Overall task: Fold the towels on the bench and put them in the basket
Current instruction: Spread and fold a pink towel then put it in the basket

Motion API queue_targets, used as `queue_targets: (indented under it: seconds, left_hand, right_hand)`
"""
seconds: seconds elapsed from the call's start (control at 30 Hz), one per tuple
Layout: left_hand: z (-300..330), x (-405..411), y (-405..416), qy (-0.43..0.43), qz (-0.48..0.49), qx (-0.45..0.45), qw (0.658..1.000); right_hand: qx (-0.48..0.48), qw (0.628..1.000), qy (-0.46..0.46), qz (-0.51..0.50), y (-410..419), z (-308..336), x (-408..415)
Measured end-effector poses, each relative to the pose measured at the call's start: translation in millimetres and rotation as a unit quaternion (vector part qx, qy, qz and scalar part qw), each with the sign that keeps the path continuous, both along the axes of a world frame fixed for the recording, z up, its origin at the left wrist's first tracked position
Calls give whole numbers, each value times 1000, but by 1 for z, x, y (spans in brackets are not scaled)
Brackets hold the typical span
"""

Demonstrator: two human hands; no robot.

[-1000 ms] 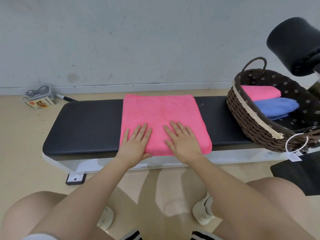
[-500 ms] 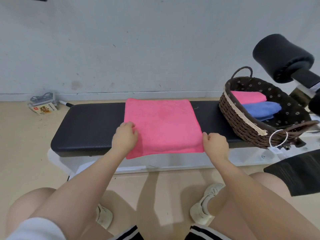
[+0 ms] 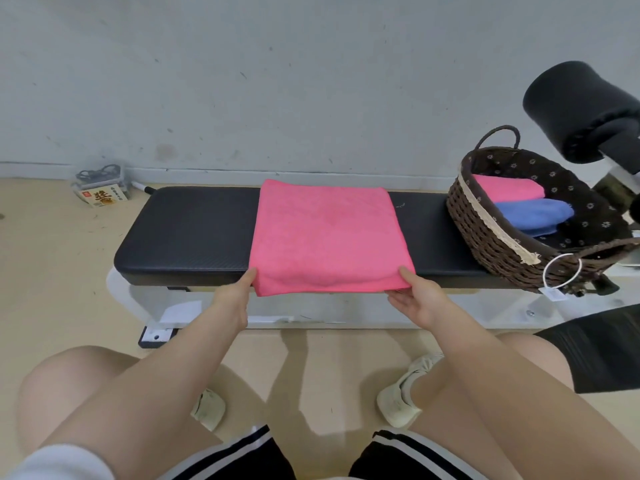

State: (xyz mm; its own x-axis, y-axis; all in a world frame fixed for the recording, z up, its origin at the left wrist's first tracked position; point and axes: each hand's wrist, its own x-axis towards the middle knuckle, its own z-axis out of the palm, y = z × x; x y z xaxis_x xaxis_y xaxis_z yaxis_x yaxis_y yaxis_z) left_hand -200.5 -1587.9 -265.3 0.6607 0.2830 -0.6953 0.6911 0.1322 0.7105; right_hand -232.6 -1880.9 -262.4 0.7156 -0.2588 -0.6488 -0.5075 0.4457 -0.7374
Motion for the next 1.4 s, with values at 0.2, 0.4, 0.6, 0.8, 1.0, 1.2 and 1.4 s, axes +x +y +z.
queue_targets:
  seconds: [0.2, 0.4, 0.6, 0.8, 1.0, 1.2, 1.4]
  left_hand:
    - [-3, -6, -12, -16, -85, -85, 993]
    - [19, -5, -13, -139, -28, -61, 988]
    - [43, -7, -5, -238, -51, 12, 970]
    - [79, -19, -14, -211, -92, -55, 972]
    - [84, -12, 2, -234, -232, 21, 944]
    - [70, 1, -1, -248, -223, 130, 934]
    - [66, 15, 4, -318, -227, 41, 919]
  right_hand:
    - [-44, 999, -14, 6, -4, 11, -1]
    - [-68, 993, -89, 25, -11, 33, -2]
    - [-52, 982, -184, -12, -12, 49, -9]
    - [10, 982, -188, -26, -19, 61, -30]
    - [-116, 970, -188, 102, -28, 59, -32]
    - [-262, 944, -200, -2, -16, 52, -15]
    - [-272, 930, -248, 14, -23, 50, 7]
